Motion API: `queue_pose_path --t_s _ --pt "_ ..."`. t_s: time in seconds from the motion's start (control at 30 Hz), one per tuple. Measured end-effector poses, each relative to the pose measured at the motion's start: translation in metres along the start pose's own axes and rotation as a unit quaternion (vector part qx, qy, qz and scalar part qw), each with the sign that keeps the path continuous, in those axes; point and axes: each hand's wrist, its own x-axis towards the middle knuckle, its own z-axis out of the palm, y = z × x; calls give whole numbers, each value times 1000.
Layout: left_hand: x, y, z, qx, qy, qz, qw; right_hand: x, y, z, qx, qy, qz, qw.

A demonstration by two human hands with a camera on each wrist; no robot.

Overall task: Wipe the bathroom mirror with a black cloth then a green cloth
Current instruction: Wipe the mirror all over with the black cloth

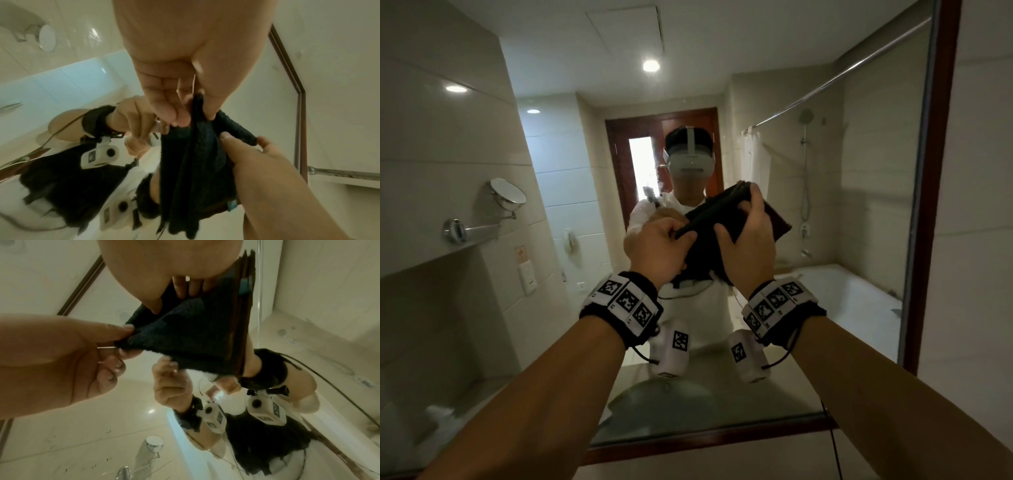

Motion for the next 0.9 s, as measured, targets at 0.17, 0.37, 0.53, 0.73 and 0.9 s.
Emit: queue_pose_path --t_s 0.17,0.37,0.53,0.73,0.9 --pt "8 -35 -60 -2 52 2 999 -5 -16 31 -87 22 -65 994" --pt "8 -75 -140 57 143 34 987 0 -49 56 -94 -23 -40 995" --pt "4 -95 -197 203 198 19 959 6 -71 72 -101 2 -63 993" --pt "9 -117 -240 255 199 44 945 12 -69 94 -342 -1 -134 930" --pt "20 -135 -265 315 179 39 931 9 -91 127 -367 -23 -67 927"
